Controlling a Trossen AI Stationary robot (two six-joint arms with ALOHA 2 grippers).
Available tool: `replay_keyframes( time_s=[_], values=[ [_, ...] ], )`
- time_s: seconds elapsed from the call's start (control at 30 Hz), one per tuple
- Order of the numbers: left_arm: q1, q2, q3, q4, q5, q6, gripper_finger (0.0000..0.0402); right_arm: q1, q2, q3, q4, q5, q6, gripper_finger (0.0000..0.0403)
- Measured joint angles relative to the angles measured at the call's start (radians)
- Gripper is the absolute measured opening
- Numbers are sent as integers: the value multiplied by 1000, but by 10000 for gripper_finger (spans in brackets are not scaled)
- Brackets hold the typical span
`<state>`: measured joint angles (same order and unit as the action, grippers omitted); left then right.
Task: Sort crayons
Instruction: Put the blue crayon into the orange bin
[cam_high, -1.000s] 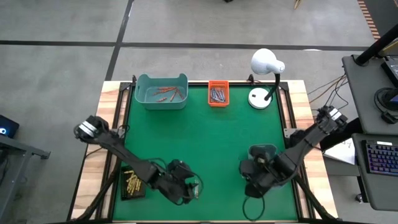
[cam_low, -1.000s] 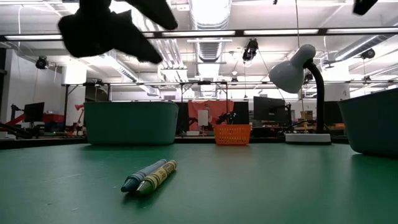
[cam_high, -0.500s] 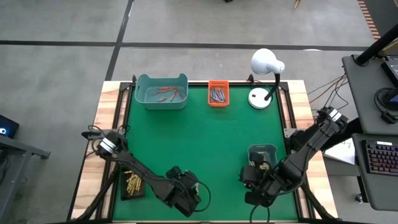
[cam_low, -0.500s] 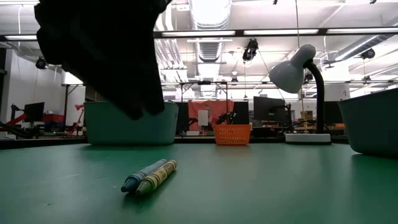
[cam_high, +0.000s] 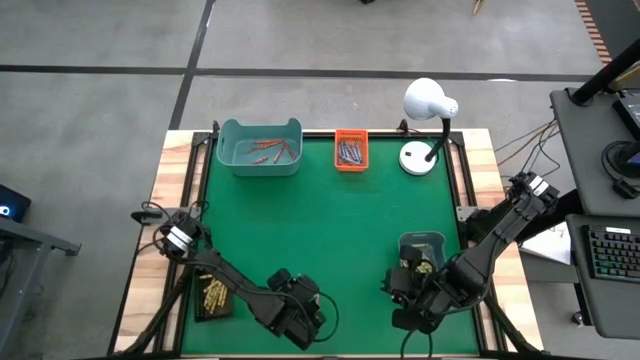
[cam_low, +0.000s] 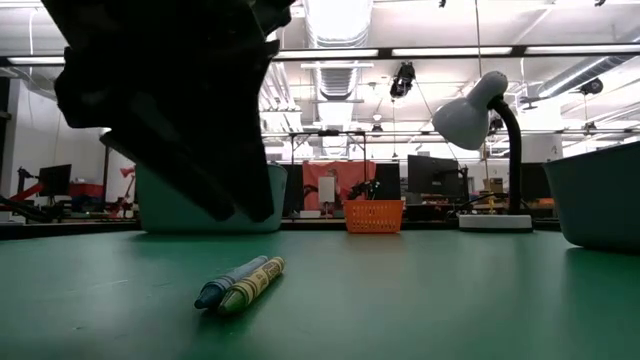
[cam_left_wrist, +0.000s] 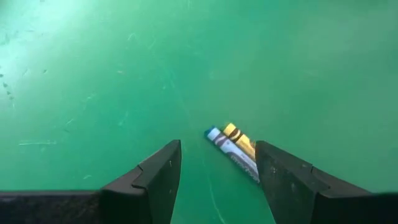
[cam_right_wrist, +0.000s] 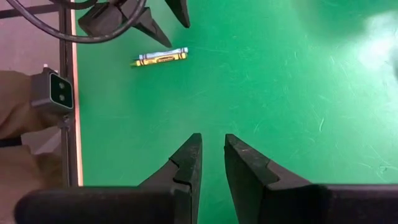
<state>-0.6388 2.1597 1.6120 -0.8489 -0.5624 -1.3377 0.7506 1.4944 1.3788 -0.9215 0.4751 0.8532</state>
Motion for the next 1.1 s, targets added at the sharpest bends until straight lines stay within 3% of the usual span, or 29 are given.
replay_keyframes(
  time_s=[0.77, 1.1],
  values=[
    [-2, 0, -80, 121, -31, -65, 189, 0, 0, 0, 15, 1, -28, 59],
    [-2, 0, -90, 101, -31, -61, 189, 0, 0, -1, 15, 22, -28, 59]
  ],
)
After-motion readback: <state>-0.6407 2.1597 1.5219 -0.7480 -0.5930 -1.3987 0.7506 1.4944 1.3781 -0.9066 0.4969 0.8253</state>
